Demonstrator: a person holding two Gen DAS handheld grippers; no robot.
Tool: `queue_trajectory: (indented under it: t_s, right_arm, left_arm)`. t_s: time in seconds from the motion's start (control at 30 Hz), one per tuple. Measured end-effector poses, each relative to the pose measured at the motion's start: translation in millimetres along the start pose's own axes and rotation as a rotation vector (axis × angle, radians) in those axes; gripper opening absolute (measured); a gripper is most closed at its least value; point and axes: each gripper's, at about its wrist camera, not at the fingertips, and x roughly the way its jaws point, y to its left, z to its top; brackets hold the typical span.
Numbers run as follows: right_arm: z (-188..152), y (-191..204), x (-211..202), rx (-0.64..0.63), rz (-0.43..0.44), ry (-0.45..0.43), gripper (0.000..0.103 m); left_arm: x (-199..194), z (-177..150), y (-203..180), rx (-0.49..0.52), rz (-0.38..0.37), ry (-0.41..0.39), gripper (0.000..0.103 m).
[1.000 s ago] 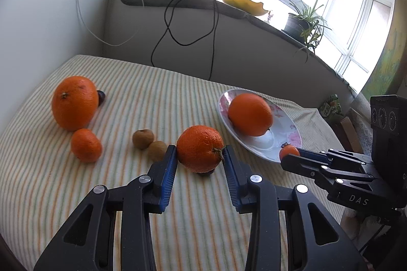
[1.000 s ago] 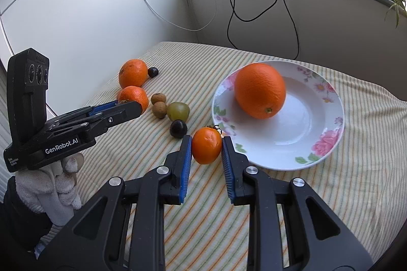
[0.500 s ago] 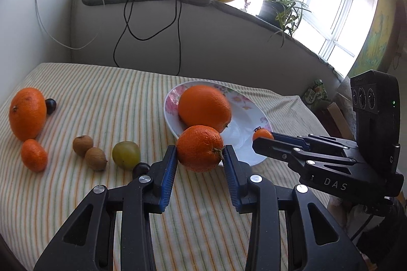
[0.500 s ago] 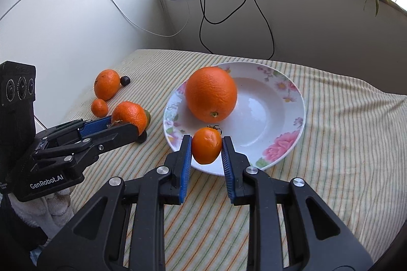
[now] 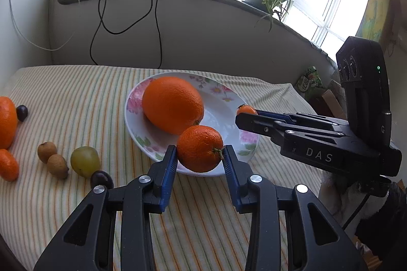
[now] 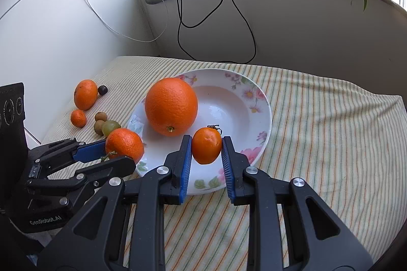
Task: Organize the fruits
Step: 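Carry the small tangerine with the right tool over the plate, then lower the small tangerine onto the plate and open the right tool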
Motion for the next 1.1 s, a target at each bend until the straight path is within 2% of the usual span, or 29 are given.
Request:
queue_trajectory:
  t_s: [0.37, 1.1]
  right_arm:
    - [6.5, -10.3, 11.0, -0.004, -0.008, 0.006, 0.024]
    - [6.4, -14.0, 22.4, -0.004, -0.004, 0.026, 0.024]
  left_arm:
    - [15.2, 4.1, -12.8, 0.024, 0.002, 0.024, 0.035]
    - [28.4, 3.9, -14.2, 0.018, -0.007, 0.055, 0.036]
